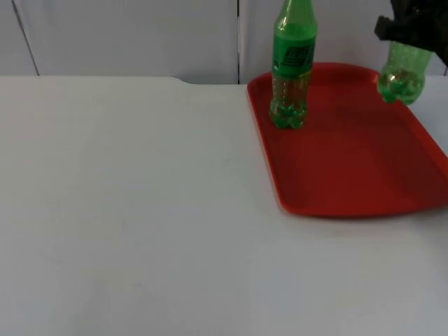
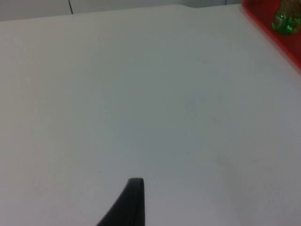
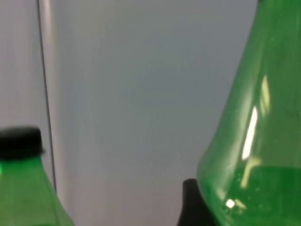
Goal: Place the bottle upright on the tray.
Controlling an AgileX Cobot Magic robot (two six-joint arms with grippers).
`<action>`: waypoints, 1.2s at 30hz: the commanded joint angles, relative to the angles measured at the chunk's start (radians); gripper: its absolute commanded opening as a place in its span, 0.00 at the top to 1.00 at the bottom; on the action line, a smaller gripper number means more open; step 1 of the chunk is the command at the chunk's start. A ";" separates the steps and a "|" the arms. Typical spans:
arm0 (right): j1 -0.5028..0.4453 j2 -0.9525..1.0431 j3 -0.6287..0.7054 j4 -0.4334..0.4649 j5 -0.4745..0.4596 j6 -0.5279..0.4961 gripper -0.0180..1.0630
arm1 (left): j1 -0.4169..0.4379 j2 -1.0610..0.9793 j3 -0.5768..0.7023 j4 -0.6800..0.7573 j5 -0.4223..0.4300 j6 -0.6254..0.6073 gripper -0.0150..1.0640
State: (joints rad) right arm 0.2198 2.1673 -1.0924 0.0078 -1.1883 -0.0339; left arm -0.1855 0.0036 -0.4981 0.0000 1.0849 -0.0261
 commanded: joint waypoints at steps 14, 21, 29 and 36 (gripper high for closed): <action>0.003 0.184 -0.175 -0.001 -0.033 0.001 0.98 | -0.003 -0.004 0.004 0.000 -0.011 -0.005 0.01; 0.003 0.237 -0.195 -0.008 -0.033 0.001 0.98 | -0.003 -0.004 0.004 0.000 -0.011 -0.005 0.01; 0.003 0.264 -0.195 -0.001 -0.033 0.001 0.98 | -0.003 -0.004 0.004 0.000 -0.011 -0.005 0.01; 0.003 0.263 -0.195 -0.008 -0.033 0.001 0.87 | -0.003 -0.004 0.004 0.000 -0.011 -0.005 0.01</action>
State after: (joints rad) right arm 0.2198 2.4303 -1.2844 0.0078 -1.2175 -0.0324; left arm -0.1855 0.0036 -0.4981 0.0000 1.0849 -0.0261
